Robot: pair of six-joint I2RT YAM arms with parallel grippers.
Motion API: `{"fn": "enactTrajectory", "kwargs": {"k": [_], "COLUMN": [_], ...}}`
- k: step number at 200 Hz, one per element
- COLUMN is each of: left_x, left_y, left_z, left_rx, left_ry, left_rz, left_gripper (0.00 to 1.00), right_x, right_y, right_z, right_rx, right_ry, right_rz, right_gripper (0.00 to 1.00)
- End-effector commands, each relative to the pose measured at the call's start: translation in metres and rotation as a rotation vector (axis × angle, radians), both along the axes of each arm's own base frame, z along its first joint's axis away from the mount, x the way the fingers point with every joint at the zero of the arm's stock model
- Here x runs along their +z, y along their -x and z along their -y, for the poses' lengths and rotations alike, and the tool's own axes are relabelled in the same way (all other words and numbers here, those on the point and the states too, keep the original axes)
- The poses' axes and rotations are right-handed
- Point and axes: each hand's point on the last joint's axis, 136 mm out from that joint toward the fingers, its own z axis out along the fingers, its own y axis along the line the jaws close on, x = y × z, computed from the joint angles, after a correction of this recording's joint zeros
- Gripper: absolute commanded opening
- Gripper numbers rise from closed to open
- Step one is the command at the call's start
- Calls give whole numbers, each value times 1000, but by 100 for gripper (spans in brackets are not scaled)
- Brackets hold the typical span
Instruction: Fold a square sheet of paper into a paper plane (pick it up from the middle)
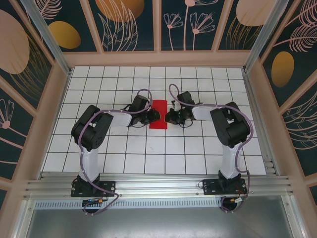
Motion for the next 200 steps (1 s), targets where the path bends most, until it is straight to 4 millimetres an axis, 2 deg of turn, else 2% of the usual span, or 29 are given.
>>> {"fn": "enactTrajectory", "kwargs": {"k": [1, 23, 58, 126, 173, 200], "left_x": [18, 28, 26, -11, -26, -35], "left_y": [-4, -1, 2, 5, 2, 5], "left_z": [2, 5, 5, -8, -13, -19], "left_rx": [-16, -28, -34, 1, 15, 21], "left_ry": [28, 64, 70, -38, -95, -139], "left_rz": [43, 57, 53, -33, -66, -86], "left_gripper": [19, 21, 21, 18, 17, 16], "right_x": [-19, -23, -24, -26, -23, -12], "right_y": [0, 0, 0, -1, -3, -7], "right_z": [9, 11, 14, 16, 15, 14], "right_rx": [-10, -17, -27, -37, -35, -37], "right_ry": [64, 79, 91, 101, 99, 94], "right_rz": [-22, -27, -32, -36, -33, -14], "right_gripper": [9, 8, 7, 7, 7, 10]}}
